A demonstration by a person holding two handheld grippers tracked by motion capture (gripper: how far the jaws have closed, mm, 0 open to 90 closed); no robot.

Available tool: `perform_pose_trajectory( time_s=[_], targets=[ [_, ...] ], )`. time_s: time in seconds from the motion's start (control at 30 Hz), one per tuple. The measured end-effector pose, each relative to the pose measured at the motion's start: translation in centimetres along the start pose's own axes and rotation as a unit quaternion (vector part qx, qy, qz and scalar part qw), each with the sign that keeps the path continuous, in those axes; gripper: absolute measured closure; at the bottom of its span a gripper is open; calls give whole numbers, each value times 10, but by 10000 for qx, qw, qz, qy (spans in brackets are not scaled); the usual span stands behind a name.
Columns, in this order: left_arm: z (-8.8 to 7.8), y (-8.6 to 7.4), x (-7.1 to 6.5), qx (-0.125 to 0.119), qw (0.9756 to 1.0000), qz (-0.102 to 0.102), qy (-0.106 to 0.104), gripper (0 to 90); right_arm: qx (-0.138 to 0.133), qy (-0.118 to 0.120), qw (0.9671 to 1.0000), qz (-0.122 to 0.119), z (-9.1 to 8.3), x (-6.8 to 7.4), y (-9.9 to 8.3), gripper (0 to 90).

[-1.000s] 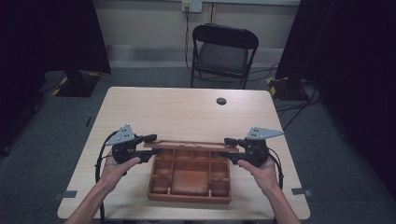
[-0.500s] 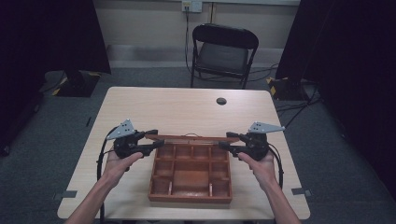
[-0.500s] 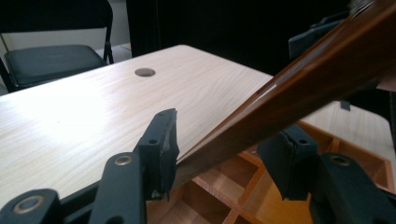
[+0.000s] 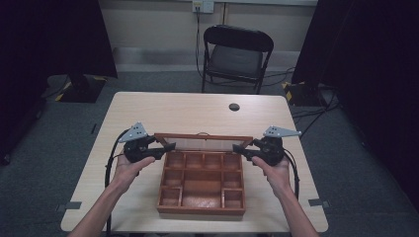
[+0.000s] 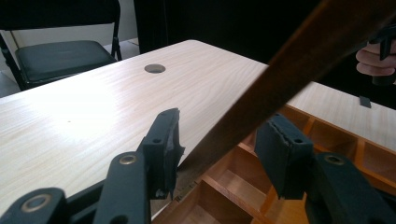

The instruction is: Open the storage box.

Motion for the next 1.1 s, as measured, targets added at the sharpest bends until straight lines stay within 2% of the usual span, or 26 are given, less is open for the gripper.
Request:
perform_pose_trajectory(
  time_s=[0.17, 0.3, 0.37, 0.4, 0.47, 0.67, 0.83, 0.97, 1.1],
  targets=[
    [3, 1, 4, -36, 9998, -200, -34, 511, -6, -23, 10000, 45, 2, -7, 1, 474],
    [6, 2, 7, -45, 9997, -236, -10, 518, 18, -63, 10000, 56, 7, -11, 0, 474],
    [7, 1, 9, -21, 9998, -189, -4, 523, 26, -73, 10000, 58, 10, -14, 0, 475],
    [8, 1, 9, -31, 9997, -258, 4, 525, 32, -79, 9999, 56, 11, -15, 0, 475],
    [9, 1, 10, -10, 9998, -211, -1, 528, 42, -86, 9999, 56, 12, -16, -1, 476],
    [15, -2, 16, 18, 9996, -293, 34, 539, 12, -133, 9999, 70, 18, -23, -2, 484],
    [19, -2, 18, -57, 9991, -398, 106, 541, 62, -152, 9998, 107, 24, -29, -4, 485],
    [22, -3, 22, -69, 9991, -392, 139, 547, 8, -151, 9998, 137, 27, -33, -4, 485],
    [26, -7, 23, 24, 9990, -412, 155, 551, -8, -149, 9998, 152, 31, -37, -5, 481]
  ],
)
Point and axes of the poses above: each handheld gripper's, and its own axes: z roughly forward along the jaws, y roughly out of its top, x roughly to its left, the point moved 8 cm from there along z, roughly forward along the jaws, and after that the axes turned 10 degrees about y, right-handed, at the moved point
